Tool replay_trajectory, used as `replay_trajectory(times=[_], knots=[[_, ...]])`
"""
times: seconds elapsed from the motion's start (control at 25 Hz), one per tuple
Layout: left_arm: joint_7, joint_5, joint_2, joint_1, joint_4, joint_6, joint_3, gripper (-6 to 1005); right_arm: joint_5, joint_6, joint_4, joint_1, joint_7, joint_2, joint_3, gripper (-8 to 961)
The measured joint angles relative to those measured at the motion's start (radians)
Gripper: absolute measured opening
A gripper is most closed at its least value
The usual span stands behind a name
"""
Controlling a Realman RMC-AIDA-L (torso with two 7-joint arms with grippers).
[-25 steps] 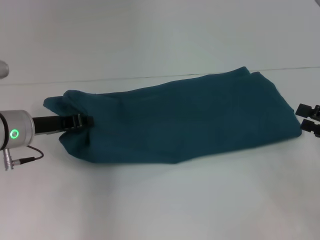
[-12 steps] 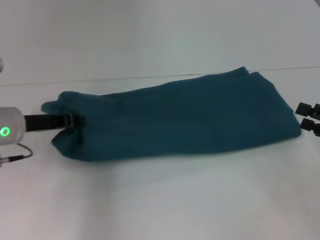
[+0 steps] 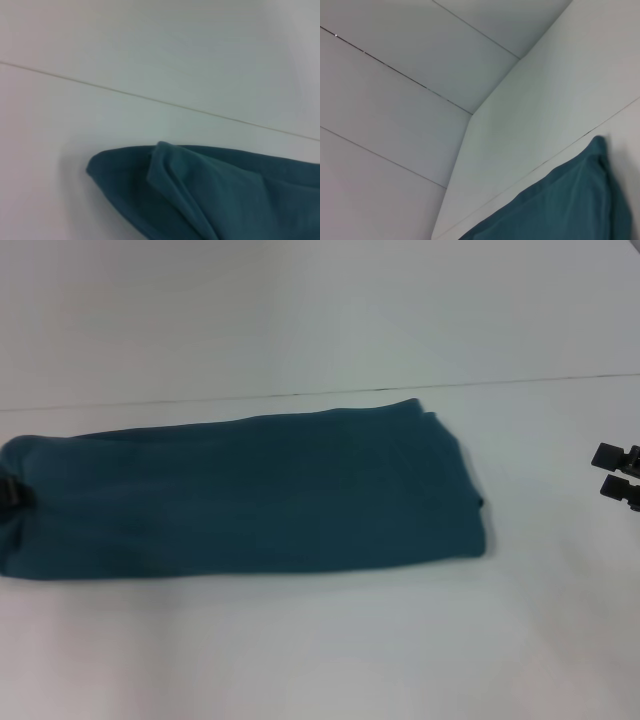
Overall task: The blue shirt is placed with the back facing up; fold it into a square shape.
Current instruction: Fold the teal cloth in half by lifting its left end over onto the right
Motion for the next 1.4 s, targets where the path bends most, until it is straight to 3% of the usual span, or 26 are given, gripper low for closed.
replay_trajectory(times=[0.36,0.68,1.08,1.4], knots=[[-0.012,0.04,0.004,0.009,0.01,-0.034,-0.053,88,-0.003,0.0,0.0,0.005,0.0,0.002,0.0,924],[-0.034,-0.042,-0.007,-0.025,0.184,0.214,-0.043,88,-0.004,0.0,0.0,-0.001,0.0,0.003,0.0,923],[-0.215,-0.056,-0.001,-0.121,0.342,0.357,0.136,86,-0.005,0.0,0.0,0.001,-0.004,0.007,-0.007,924],[-0.259,-0.051,-0.006,-0.224,0.331,0.363,0.22,85,-0.006,0.0,0.0,-0.005,-0.005,0.009,-0.008,923]])
